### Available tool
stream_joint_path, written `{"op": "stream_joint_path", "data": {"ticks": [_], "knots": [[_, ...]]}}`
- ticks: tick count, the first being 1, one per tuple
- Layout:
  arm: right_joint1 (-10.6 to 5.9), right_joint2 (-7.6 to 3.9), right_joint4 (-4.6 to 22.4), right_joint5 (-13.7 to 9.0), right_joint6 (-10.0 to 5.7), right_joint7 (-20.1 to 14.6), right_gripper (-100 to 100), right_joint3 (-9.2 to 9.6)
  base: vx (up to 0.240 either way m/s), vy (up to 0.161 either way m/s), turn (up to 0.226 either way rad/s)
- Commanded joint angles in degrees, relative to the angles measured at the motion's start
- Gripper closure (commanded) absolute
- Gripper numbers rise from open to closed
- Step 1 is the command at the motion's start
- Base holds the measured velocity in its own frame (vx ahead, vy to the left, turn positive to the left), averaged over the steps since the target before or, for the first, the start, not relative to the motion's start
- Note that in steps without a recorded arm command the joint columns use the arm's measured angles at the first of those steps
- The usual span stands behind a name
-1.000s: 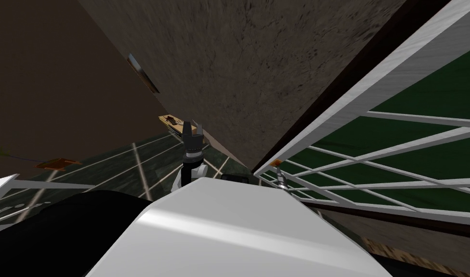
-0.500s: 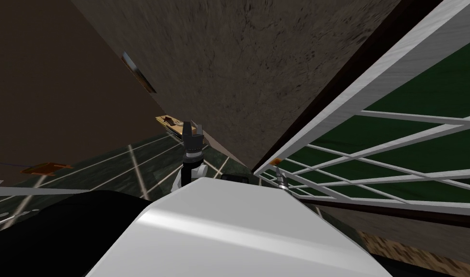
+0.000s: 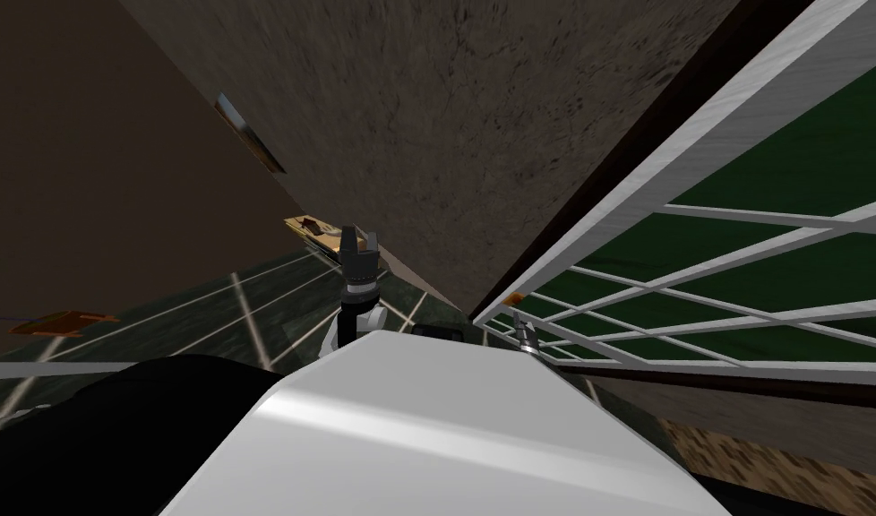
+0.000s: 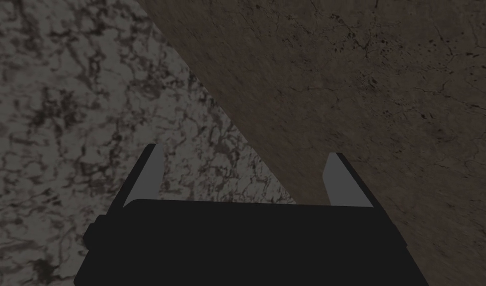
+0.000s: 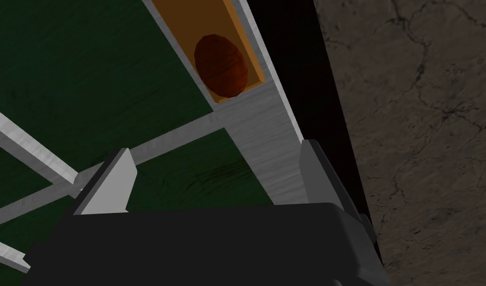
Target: Pull the door open
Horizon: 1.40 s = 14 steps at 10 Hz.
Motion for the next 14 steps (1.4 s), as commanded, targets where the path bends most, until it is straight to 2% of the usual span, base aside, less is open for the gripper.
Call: {"op": "stream_joint_path", "data": {"ticks": [1, 6, 11, 13, 14], "knots": [[-0.16, -0.16, 0.49, 0.94, -0.26, 2.81, -100, -0.36, -0.005, 0.028, -0.044], [-0.51, -0.51, 1.58, 3.10, -0.82, 9.37, -100, -1.18, -0.009, 0.030, -0.046], [-0.91, -0.92, 2.83, 5.59, -1.48, 17.55, -100, -2.12, -0.011, 0.025, -0.041], [-1.01, -1.02, 3.14, 6.19, -1.63, 19.61, -100, -2.35, -0.005, 0.021, -0.025], [-0.97, -0.98, 3.02, 5.99, -1.57, 18.83, -100, -2.28, -0.002, 0.011, -0.006]]}}
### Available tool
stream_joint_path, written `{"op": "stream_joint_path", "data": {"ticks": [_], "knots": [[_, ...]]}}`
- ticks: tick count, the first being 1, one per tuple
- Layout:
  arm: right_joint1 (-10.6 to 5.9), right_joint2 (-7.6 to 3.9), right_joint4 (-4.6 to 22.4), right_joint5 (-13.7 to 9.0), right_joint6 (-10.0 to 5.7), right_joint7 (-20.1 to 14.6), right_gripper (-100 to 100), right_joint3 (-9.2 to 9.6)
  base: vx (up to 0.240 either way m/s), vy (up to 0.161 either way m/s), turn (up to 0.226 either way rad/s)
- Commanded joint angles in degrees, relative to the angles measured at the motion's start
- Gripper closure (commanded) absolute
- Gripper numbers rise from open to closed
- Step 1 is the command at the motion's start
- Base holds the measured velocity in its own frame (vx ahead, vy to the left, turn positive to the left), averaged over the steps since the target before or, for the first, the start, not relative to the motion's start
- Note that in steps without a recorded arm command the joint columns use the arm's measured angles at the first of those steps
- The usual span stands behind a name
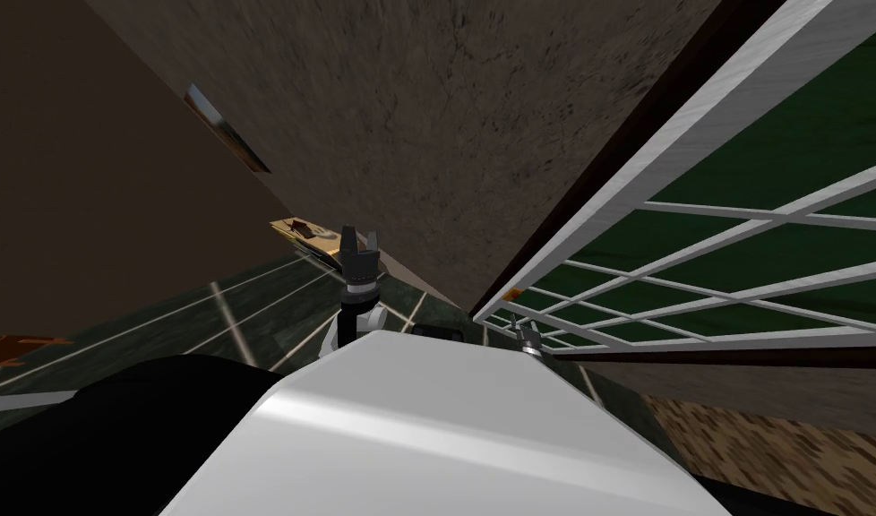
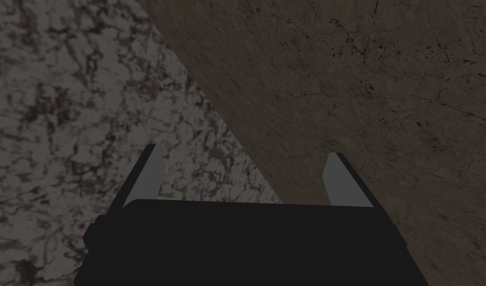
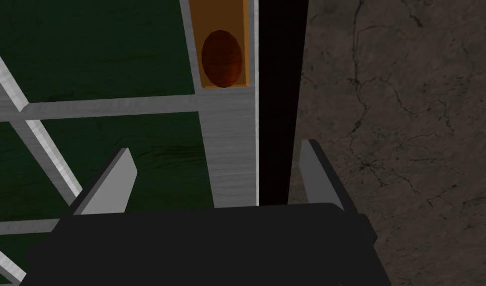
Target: Pull the door open
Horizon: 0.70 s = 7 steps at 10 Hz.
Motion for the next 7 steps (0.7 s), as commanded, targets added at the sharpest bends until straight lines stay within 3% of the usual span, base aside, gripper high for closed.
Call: {"op": "stream_joint_path", "data": {"ticks": [1, 7], "knots": [[-0.40, 0.10, 0.16, -0.10, 0.30, 0.24, -100, -0.19, 0.140, -0.022, 0.029], [-1.92, 0.51, 0.77, -0.49, 1.43, 1.16, -100, -0.91, 0.199, -0.072, 0.038]]}}
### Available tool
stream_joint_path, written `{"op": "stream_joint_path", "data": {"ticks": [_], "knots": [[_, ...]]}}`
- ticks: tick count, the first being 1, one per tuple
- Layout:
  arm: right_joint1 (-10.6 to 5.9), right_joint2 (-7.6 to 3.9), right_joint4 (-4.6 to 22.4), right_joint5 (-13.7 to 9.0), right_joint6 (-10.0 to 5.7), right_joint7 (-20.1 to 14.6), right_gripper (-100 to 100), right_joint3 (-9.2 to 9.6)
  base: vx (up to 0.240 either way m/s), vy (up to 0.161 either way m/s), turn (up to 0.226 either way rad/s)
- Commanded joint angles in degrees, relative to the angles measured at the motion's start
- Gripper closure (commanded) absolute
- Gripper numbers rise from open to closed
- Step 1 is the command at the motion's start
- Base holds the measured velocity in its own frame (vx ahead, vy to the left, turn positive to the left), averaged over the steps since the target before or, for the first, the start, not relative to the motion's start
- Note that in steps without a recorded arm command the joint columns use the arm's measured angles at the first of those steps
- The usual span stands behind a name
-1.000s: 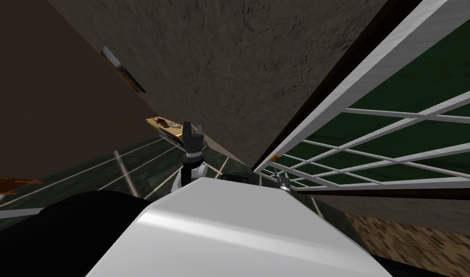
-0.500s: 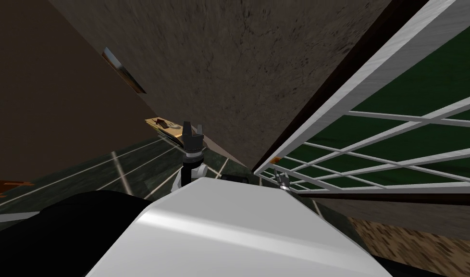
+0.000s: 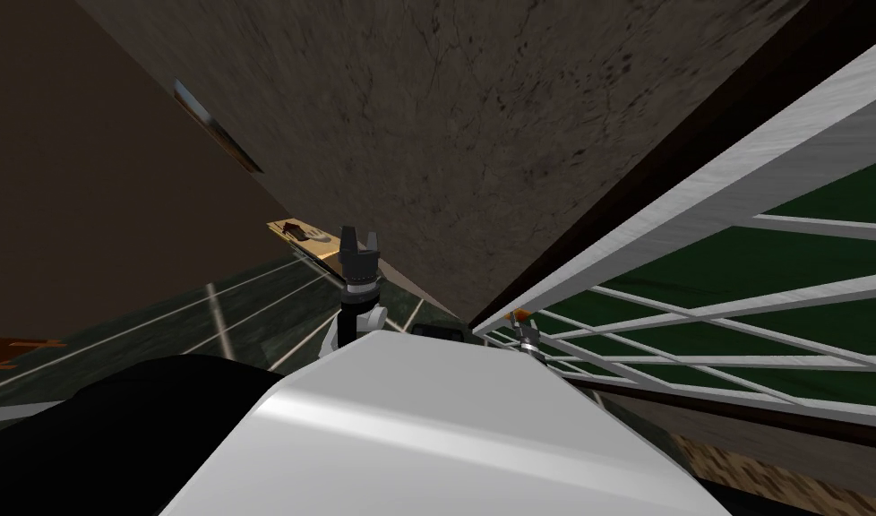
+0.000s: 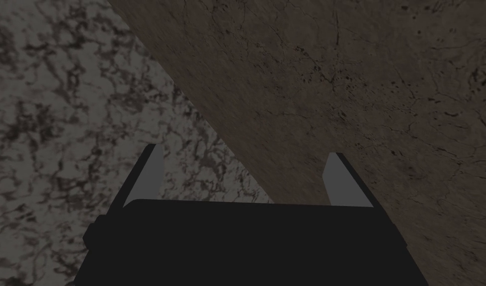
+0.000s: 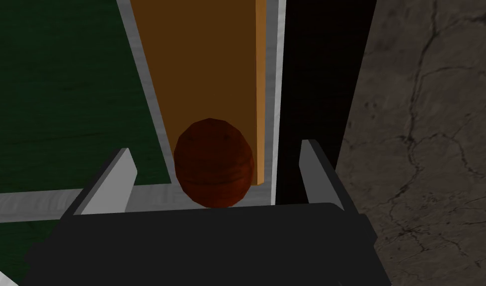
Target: Pull the door open
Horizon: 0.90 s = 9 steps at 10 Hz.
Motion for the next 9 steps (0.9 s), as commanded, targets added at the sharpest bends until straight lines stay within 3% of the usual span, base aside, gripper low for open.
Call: {"op": "stream_joint_path", "data": {"ticks": [1, 2, 7, 9], "knots": [[0.00, 0.00, 0.00, 0.00, 0.00, 0.00, -100, 0.00, 0.086, -0.020, -0.001], [0.00, 0.00, 0.00, 0.00, 0.00, 0.00, 100, 0.00, -0.014, 0.004, -0.001], [0.00, 0.00, 0.00, 0.00, 0.00, 0.00, 100, 0.00, -0.015, 0.002, 0.003], [-0.13, 0.04, 0.09, -0.39, 0.23, -3.40, 100, 0.29, -0.016, -0.009, 0.022]]}}
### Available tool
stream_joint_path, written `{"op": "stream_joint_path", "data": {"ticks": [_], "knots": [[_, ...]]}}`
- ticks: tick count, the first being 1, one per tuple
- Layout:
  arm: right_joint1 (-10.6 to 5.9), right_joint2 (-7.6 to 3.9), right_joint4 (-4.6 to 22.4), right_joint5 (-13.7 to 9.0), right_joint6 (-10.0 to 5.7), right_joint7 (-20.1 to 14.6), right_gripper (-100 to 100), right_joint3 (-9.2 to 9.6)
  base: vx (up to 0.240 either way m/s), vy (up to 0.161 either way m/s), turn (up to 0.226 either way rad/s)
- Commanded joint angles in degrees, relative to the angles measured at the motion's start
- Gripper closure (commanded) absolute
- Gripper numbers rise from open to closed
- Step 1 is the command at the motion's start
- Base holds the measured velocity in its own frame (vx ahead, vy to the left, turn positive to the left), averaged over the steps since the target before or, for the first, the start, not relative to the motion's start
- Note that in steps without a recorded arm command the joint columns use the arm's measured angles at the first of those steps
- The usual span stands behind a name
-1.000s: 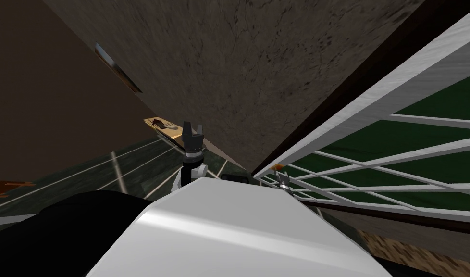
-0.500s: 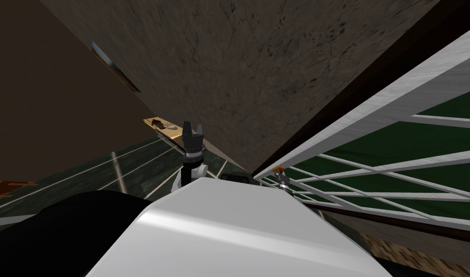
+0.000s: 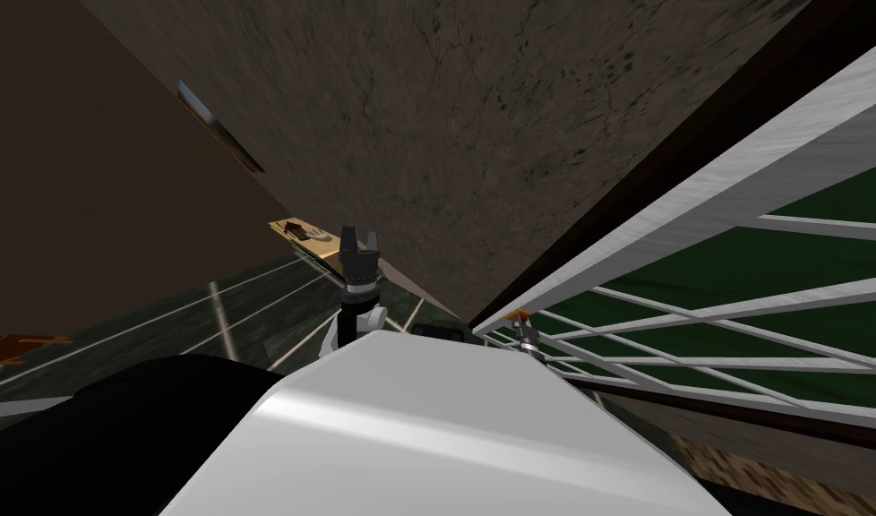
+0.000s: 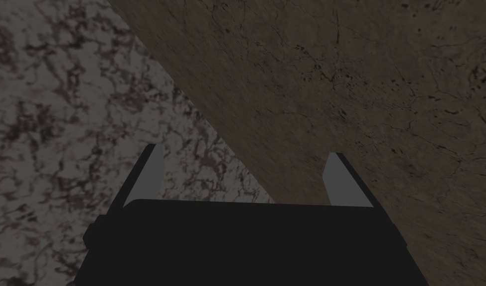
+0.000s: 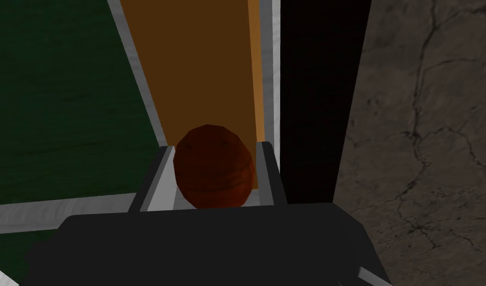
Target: Pull the door open
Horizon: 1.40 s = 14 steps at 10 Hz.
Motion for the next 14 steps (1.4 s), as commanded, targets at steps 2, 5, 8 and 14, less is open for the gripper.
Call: {"op": "stream_joint_path", "data": {"ticks": [2, 5, 8, 14], "knots": [[-0.12, 0.06, -0.14, -0.46, 0.10, -3.63, 100, 0.27, -0.021, -0.011, 0.020], [-0.29, 0.08, -0.11, -0.97, 0.20, -7.22, 100, 0.55, -0.024, -0.012, 0.023], [-0.60, 0.11, -0.07, -1.88, 0.38, -12.25, 100, 1.04, -0.026, -0.009, 0.025], [-1.12, 0.17, -0.01, -3.41, 0.69, -20.92, 100, 1.88, -0.030, -0.013, 0.026]]}}
